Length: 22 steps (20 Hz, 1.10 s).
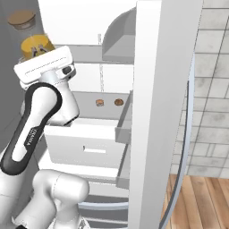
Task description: Move the sushi and scallops from the top shelf to the second highest shelf to make space. Then, place the pitcher from the counter on the cleared top shelf.
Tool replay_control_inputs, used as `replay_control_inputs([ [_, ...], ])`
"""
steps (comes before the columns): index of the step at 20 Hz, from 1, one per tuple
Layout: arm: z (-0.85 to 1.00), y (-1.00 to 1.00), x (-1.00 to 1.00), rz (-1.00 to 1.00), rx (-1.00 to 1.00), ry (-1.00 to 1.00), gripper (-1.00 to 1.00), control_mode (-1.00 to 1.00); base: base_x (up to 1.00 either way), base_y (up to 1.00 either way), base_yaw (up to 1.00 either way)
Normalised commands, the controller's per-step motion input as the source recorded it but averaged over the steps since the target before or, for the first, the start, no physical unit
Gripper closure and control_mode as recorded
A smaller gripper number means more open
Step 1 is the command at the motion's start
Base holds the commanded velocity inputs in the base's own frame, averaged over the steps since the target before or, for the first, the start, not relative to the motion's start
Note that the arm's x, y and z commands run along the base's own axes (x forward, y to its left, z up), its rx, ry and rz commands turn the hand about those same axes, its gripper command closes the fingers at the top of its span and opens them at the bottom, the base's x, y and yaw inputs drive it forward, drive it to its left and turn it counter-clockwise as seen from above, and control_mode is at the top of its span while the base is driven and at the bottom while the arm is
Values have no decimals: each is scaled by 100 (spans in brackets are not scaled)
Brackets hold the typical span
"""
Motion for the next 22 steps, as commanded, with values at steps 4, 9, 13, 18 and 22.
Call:
replay_control_inputs([
  [4,3,-3,27,-8,0,0,100,-100,0,0,0],
  [9,6,0,26,-6,0,0,100,-100,0,0,0],
  [13,23,0,30,-4,0,0,100,-100,0,0,0],
  [18,20,-1,29,-6,0,0,100,-100,0,0,0],
  [22,0,-10,30,-12,0,1,100,-100,0,0,0],
])
